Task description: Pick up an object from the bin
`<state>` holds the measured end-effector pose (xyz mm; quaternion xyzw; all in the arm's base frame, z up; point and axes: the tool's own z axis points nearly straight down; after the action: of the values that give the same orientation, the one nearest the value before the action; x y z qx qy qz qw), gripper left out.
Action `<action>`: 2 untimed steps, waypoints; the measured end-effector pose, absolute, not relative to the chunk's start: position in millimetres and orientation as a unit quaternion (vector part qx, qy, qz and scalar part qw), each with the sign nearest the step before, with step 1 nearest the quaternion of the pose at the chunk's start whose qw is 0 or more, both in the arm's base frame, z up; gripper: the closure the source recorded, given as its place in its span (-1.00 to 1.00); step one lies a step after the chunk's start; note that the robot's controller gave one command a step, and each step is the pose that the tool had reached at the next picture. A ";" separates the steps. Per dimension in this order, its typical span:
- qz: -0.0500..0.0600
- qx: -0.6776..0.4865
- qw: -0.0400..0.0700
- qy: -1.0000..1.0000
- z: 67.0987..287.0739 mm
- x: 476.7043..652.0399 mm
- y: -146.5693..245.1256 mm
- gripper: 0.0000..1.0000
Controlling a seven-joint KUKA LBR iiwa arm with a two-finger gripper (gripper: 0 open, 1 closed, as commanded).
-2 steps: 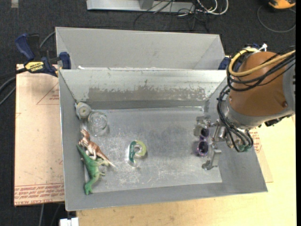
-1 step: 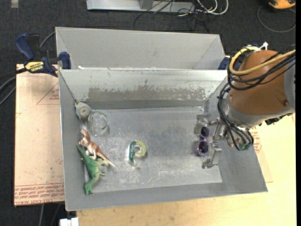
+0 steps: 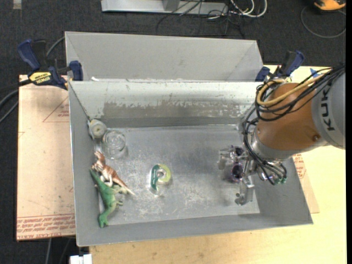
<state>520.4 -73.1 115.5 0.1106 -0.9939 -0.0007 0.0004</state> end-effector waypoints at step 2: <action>-0.006 0.359 -0.001 -0.933 70.1 562.0 -128.3 -1.00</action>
Offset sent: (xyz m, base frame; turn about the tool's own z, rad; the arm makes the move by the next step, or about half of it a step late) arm 0.0412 -0.0608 -0.0455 -0.5160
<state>562.0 -128.3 70.1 0.3588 -0.9334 -0.0058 -0.0008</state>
